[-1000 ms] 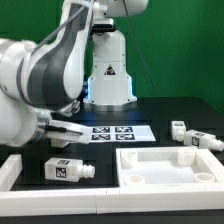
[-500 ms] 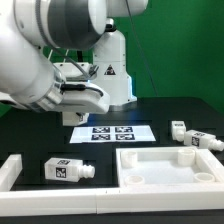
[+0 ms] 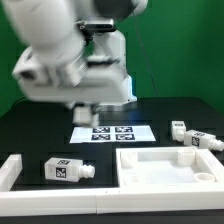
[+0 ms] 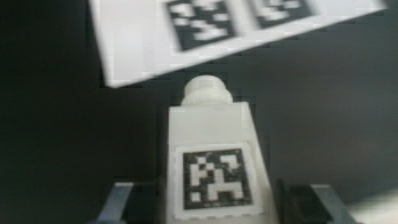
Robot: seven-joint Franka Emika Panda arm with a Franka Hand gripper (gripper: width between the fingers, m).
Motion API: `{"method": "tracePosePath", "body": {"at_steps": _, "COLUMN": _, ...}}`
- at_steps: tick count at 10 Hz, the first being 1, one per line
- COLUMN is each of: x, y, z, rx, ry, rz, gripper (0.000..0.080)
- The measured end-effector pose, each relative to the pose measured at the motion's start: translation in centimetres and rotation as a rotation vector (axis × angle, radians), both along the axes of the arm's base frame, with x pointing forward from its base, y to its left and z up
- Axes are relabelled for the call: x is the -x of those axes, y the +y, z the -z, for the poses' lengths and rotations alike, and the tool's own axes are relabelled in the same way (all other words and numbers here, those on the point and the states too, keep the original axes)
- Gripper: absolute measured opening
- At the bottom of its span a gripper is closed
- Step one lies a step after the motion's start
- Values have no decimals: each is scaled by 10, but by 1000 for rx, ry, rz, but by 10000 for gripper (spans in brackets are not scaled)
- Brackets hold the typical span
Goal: Assemble one leg
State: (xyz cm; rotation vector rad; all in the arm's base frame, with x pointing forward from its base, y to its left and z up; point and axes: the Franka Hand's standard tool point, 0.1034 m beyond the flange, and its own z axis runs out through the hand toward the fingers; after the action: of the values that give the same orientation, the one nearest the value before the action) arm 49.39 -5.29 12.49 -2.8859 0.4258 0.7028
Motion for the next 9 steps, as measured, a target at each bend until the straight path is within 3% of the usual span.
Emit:
{"method": "tracePosePath", "body": {"at_steps": 1, "x": -22, "y": 14, "z": -22, "rx": 3, "ry": -113, "rz": -13, "gripper": 287}}
{"method": "tracePosePath", "body": {"at_steps": 2, "x": -36, "y": 15, "z": -30, "rx": 20, "ry": -200, "rz": -21, "gripper": 287}}
{"method": "tracePosePath", "body": {"at_steps": 3, "x": -33, "y": 7, "z": -29, "rx": 32, "ry": -217, "rz": -27, "gripper": 287}}
{"method": "tracePosePath", "body": {"at_steps": 7, "x": -48, "y": 8, "z": -27, "rx": 127, "ry": -502, "rz": -16, "gripper": 287}}
{"method": "tracePosePath", "body": {"at_steps": 8, "x": -62, "y": 30, "z": -33, "rx": 147, "ry": -580, "rz": -16, "gripper": 287}}
{"method": "tracePosePath", "body": {"at_steps": 9, "x": -82, "y": 62, "z": -40, "rx": 169, "ry": -693, "rz": -1, "gripper": 287}}
